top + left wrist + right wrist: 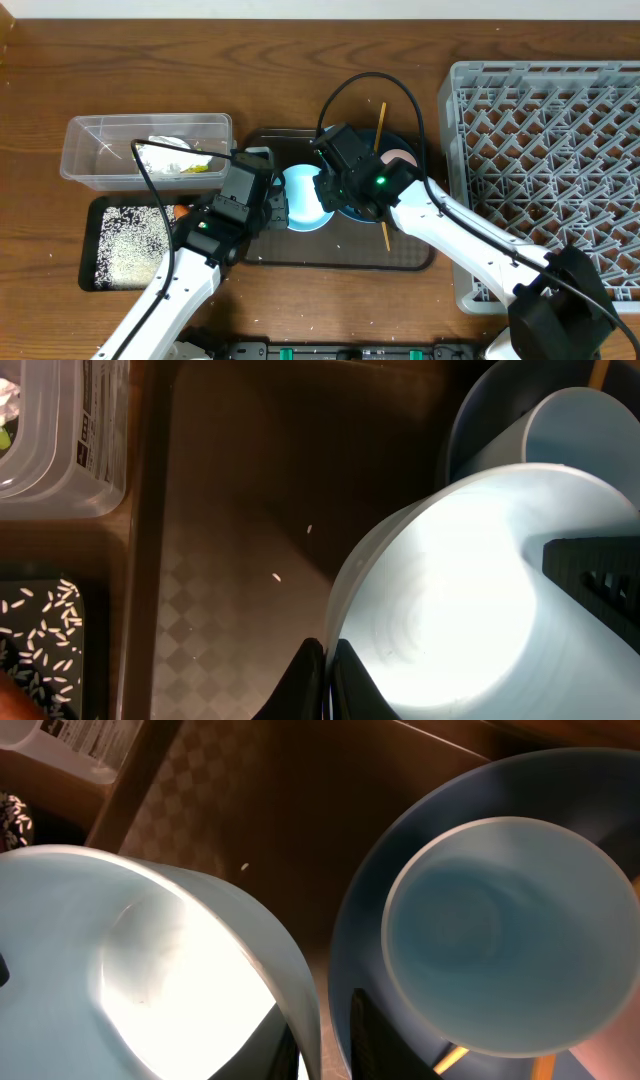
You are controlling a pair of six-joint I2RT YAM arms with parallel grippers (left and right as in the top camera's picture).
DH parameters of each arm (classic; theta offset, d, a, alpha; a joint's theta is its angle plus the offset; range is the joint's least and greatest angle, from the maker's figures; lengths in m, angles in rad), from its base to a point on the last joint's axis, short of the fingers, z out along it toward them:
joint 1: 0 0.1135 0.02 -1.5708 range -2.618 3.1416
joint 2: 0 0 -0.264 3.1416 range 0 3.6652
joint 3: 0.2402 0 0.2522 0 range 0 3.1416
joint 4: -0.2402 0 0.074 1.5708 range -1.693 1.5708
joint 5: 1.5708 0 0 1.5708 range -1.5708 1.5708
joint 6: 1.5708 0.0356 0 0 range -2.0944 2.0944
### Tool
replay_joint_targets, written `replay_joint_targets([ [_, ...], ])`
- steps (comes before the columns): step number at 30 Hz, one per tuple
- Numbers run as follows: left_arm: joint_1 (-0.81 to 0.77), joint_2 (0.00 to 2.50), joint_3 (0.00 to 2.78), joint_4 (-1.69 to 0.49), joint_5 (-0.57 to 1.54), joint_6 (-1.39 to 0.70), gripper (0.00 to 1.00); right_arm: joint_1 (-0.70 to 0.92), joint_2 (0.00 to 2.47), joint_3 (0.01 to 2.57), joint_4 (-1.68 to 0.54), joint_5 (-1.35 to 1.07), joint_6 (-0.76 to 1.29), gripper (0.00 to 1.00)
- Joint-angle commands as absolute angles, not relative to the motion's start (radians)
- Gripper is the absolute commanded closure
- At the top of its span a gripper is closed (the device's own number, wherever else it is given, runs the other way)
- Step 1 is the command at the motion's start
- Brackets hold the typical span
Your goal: Sort waste into correct bins and load items into the dishwasher rack
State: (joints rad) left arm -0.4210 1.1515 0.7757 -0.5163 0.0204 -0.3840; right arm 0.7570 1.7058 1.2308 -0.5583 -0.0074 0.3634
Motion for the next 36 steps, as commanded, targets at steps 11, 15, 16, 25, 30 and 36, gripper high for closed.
replay_joint_targets([
  [11,-0.423,1.142,0.789,-0.515,0.022,-0.366,0.94,0.751,1.691,1.244,-0.553,-0.008,0.362,0.84],
  [15,-0.423,1.142,0.789,-0.515,0.022,-0.366,0.94,0.751,1.691,1.244,-0.558,-0.008,0.362,0.85],
  [16,-0.423,1.142,0.789,-0.515,0.022,-0.366,0.94,0.751,1.691,1.244,-0.558,-0.008,0.362,0.85],
  [25,-0.423,1.142,0.789,-0.515,0.022,-0.366,0.93,0.751,1.691,1.244,-0.573,-0.008,0.361,0.82],
  [30,-0.423,1.142,0.789,-0.515,0.022,-0.366,0.94,0.751,1.690,1.244,-0.576,-0.008,0.358,0.84],
  [36,-0.423,1.142,0.789,-0.515,0.022,-0.366,0.94,0.751,1.690,1.244,-0.577,-0.008,0.358,0.84],
])
